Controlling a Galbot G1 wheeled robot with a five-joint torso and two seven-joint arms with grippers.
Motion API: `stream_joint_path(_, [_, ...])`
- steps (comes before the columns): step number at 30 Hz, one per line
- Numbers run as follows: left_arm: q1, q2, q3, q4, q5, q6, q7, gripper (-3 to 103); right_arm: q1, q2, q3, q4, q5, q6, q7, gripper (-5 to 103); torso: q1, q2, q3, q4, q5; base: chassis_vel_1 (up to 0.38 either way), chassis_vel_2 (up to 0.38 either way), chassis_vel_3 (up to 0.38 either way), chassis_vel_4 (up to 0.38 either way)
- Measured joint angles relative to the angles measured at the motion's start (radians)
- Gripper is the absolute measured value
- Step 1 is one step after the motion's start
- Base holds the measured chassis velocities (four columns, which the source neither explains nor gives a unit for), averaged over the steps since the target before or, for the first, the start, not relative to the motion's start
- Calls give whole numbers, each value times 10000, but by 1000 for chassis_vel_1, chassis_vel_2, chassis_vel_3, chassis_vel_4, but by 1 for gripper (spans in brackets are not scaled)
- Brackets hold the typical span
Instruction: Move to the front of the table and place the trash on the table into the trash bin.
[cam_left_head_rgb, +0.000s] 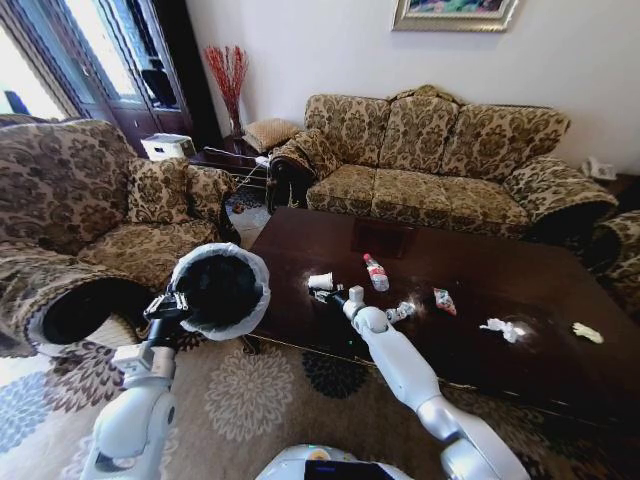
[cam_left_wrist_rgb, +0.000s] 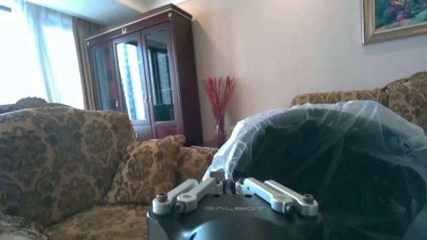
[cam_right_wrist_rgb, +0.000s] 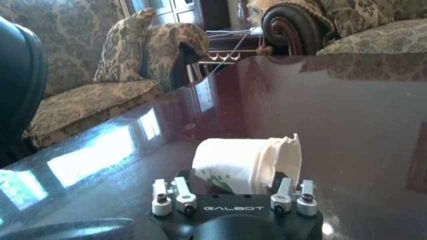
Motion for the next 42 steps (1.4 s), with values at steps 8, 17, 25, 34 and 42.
stream_joint_path(8, [6,22,0,-22,-28,-47,25,3,-128,119,69,47,-183,12,-11,41,0,0,0,0,1,0,0,0,0])
stream_joint_path(17, [-7,54,20,57,-40,-55,28,3,-295,182,139,209,-322,102,-10,8,0,0,0,-1,1,0,0,0,0])
stream_joint_path(25, [-124,93,54,212,-46,-55,187,3,-292,246,390,221,-345,96,-12,0,0,1,0,0,1,0,0,0,0])
stream_joint_path(34, [-448,324,450,613,-125,212,333,3,-833,-711,891,2778,122,66,425,0,0,1,0,-2,1,0,0,0,0])
stream_joint_path(42, [-1412,1167,1090,1327,-822,1107,409,3,-1074,-1761,1347,6095,343,-144,583,0,0,1,0,-2,0,0,0,0,0])
